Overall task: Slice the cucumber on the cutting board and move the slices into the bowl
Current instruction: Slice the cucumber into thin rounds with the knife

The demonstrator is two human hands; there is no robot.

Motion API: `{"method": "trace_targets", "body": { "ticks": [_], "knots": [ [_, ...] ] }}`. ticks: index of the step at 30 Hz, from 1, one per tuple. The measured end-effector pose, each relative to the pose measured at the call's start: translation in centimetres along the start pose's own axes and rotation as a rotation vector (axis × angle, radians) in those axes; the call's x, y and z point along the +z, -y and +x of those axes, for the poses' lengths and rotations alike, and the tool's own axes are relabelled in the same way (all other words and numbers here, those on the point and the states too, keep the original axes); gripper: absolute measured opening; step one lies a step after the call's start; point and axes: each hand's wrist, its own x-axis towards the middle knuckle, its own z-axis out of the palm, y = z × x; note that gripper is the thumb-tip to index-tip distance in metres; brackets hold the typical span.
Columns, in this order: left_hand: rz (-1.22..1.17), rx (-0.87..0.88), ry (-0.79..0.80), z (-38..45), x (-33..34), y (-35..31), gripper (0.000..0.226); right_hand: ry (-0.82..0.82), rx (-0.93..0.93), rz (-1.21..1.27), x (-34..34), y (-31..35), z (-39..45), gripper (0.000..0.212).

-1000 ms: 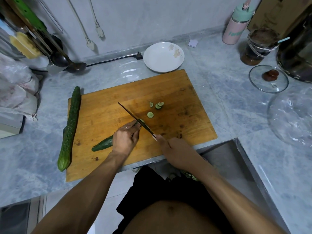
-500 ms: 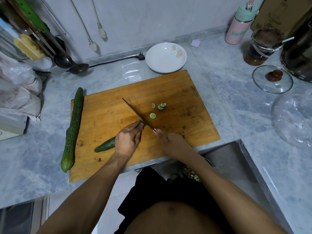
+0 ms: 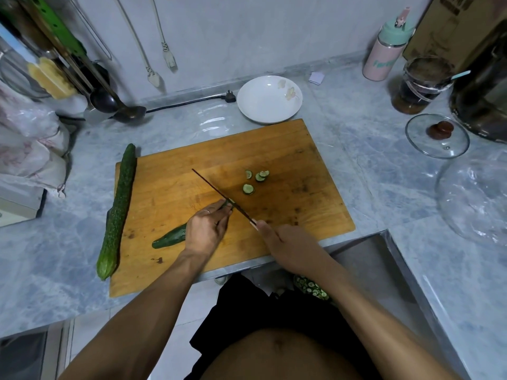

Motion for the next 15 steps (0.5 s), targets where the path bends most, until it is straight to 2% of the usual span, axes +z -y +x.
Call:
{"method": "trace_targets", "body": {
  "ticks": [8, 15],
  "knots": [
    [0.025, -0.027, 0.049, -0.1, -0.2, -0.1, 0.026, 0.022, -0.004, 0.022, 0.5, 0.8, -0.8, 0.06],
    [0.012, -0.017, 0.031, 0.1, -0.3, -0.3, 0.018, 0.015, 0.028, 0.035, 0.9, 1.1, -0.6, 0.065]
  ]
}}
